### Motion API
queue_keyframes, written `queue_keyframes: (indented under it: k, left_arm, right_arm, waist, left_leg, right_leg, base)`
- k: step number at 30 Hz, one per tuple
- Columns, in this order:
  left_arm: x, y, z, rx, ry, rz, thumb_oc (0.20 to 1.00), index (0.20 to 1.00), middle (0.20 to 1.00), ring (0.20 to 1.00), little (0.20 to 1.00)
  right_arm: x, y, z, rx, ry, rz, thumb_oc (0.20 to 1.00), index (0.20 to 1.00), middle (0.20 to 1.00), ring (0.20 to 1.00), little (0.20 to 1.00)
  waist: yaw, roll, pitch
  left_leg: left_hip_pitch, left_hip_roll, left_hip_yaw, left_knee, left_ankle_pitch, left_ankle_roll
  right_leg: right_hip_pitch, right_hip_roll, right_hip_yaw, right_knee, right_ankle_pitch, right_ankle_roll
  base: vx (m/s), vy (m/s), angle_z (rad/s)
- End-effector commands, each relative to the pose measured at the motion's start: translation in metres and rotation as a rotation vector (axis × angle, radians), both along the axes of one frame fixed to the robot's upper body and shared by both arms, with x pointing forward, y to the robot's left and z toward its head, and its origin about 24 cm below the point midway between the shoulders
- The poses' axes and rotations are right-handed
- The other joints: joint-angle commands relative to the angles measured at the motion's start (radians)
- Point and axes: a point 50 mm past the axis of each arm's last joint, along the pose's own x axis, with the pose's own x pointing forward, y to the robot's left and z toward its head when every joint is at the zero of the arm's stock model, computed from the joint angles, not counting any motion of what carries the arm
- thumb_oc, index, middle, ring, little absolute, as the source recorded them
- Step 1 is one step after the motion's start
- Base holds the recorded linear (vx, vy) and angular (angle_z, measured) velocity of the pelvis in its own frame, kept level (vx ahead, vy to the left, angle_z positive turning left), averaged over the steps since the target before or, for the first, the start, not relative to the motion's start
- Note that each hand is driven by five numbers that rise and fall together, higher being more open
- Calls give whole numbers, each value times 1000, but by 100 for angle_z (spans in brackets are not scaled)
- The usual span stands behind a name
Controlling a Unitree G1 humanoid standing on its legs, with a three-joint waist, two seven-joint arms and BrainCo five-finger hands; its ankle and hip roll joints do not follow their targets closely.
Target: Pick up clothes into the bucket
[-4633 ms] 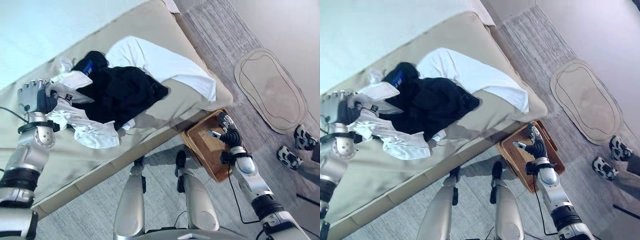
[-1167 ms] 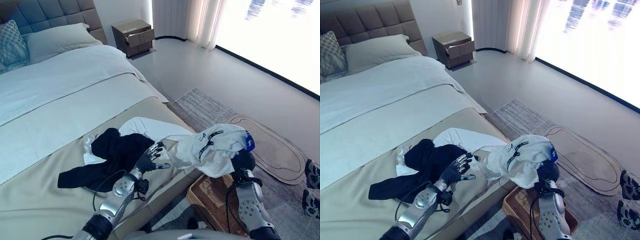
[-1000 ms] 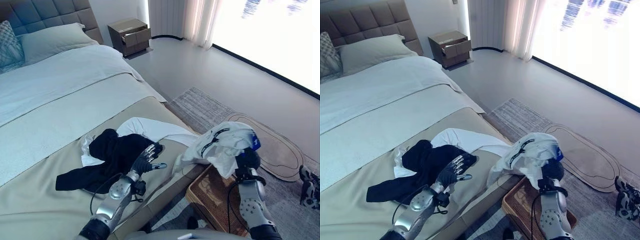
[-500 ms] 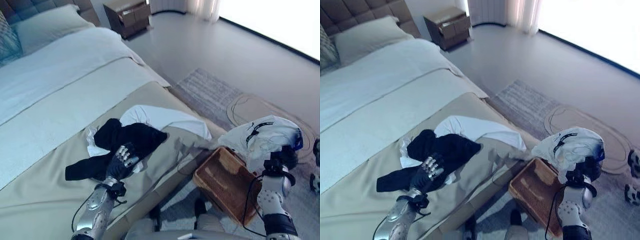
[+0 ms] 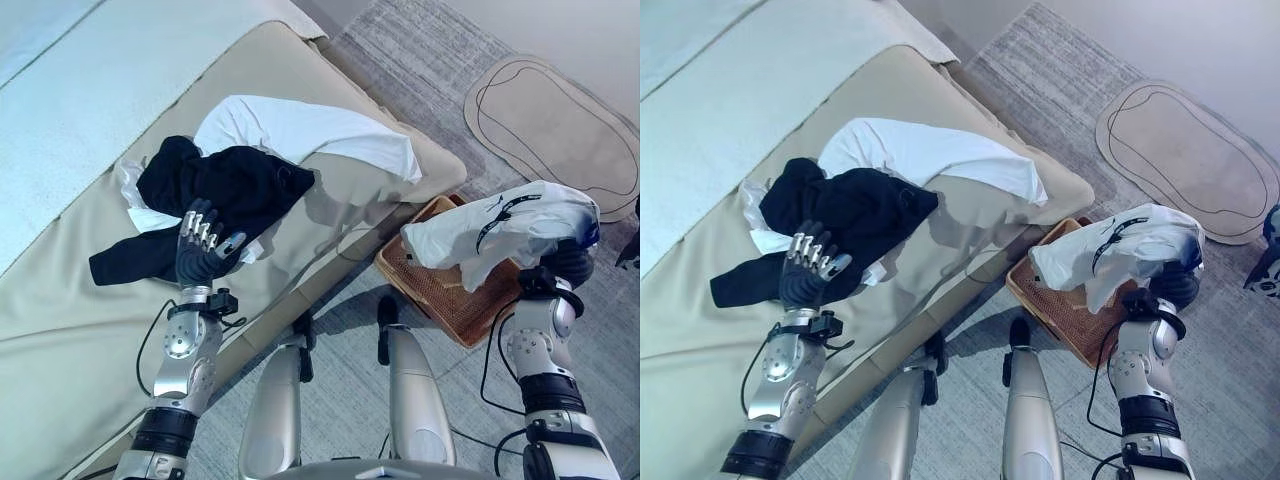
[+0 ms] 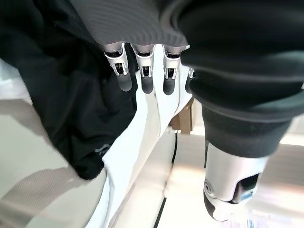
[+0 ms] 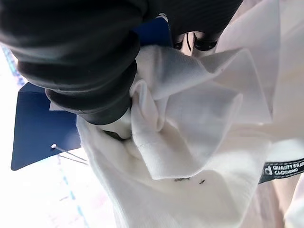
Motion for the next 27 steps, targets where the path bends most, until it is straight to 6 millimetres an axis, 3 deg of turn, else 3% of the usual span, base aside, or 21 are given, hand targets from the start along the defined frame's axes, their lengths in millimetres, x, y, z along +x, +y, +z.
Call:
queue_keyframes:
  k: [1,6,12,18,22,23,24,27]
  left_arm:
    - [-9,9,26,-1,-164,72,1000,1000,1000,1000,1000]
    - [-11,10,28,-14,-177,97,1000,1000,1000,1000,1000]
    - [-11,9,28,-54,-188,106,1000,1000,1000,1000,1000]
    - [-14,9,35,-77,-238,108,1000,1000,1000,1000,1000]
    - [-15,5,44,-86,-285,80,1000,1000,1000,1000,1000]
    - [-15,5,44,-87,-285,81,1000,1000,1000,1000,1000]
    - [-15,4,45,-84,-288,76,1000,1000,1000,1000,1000]
    - [-15,1,51,-70,-316,54,1000,1000,1000,1000,1000]
  right_arm:
    - [-6,-25,32,-53,-152,-134,200,200,200,200,200]
    - [-7,-36,41,-4,-207,-200,200,200,200,200,200]
    - [-5,-40,34,54,-201,-231,200,200,200,200,200]
    - [-3,-48,19,44,-92,-247,200,200,200,200,200]
    - [8,-49,10,7,37,-223,200,200,200,200,200]
    - [9,-49,11,7,36,-223,200,200,200,200,200]
    - [12,-49,12,-10,59,-216,200,200,200,200,200]
    - [23,-50,11,-67,161,-189,200,200,200,200,200]
  waist:
    - [-10,9,-49]
    - [-7,22,-37]
    - [-3,35,-23]
    - [4,50,-10]
    - [16,66,1]
    - [19,67,-6]
    - [18,69,1]
    - [35,83,-1]
  left_leg:
    - [-68,18,20,205,-157,27]
    - [-148,17,35,260,-176,33]
    - [-170,11,50,274,-185,40]
    - [-214,2,54,301,-193,46]
    - [-251,-3,54,318,-194,49]
    - [-243,-4,46,321,-220,43]
    - [-262,-5,54,322,-194,49]
    - [-277,-7,45,339,-226,45]
  right_leg:
    - [-10,-59,3,-63,94,55]
    - [-103,-59,30,-6,84,51]
    - [-139,-59,45,20,77,50]
    - [-185,-60,53,51,71,48]
    - [-219,-64,54,68,68,47]
    - [-215,-62,56,78,42,52]
    - [-231,-66,55,73,68,47]
    - [-251,-63,63,101,34,51]
  base:
    - [-55,24,-8]
    - [-50,31,-10]
    - [-9,26,-5]
    - [-6,10,-3]
    - [17,-1,1]
    - [0,0,0]
    - [68,10,1]
    - [24,6,2]
